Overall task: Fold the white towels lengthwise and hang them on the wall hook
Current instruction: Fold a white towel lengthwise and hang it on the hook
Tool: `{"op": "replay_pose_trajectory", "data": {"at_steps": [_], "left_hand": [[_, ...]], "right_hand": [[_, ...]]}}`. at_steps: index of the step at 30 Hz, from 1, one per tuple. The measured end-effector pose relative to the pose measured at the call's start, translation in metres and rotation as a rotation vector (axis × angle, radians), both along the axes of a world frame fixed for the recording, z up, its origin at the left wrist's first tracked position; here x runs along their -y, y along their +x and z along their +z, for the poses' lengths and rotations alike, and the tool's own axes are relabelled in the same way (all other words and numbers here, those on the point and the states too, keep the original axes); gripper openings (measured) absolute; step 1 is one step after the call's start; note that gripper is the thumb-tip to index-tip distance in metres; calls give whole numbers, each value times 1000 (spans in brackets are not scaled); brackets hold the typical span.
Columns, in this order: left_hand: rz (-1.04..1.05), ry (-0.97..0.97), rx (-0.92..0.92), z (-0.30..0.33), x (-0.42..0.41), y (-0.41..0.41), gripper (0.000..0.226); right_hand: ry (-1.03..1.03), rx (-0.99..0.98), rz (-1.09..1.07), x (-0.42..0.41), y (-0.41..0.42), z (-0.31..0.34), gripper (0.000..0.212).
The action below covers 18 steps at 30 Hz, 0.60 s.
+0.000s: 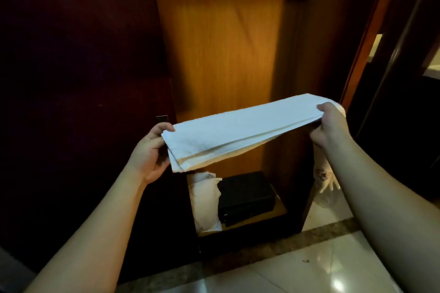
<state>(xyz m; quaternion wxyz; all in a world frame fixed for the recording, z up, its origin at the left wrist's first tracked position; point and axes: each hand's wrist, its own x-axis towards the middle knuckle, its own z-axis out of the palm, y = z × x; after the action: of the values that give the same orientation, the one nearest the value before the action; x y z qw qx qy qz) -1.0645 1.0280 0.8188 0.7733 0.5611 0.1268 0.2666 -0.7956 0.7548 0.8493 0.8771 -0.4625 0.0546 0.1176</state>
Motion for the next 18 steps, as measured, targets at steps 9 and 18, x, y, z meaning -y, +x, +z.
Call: {"op": "replay_pose_trajectory", "data": {"at_steps": [9,18], "left_hand": [[-15,-313,53,-24,5,1,25],[-71,-291,-389,-70,16,24,34]], "right_hand": [[68,-48,72,1,-15,4,41],[122,-21,126,5,-24,10,41]]}}
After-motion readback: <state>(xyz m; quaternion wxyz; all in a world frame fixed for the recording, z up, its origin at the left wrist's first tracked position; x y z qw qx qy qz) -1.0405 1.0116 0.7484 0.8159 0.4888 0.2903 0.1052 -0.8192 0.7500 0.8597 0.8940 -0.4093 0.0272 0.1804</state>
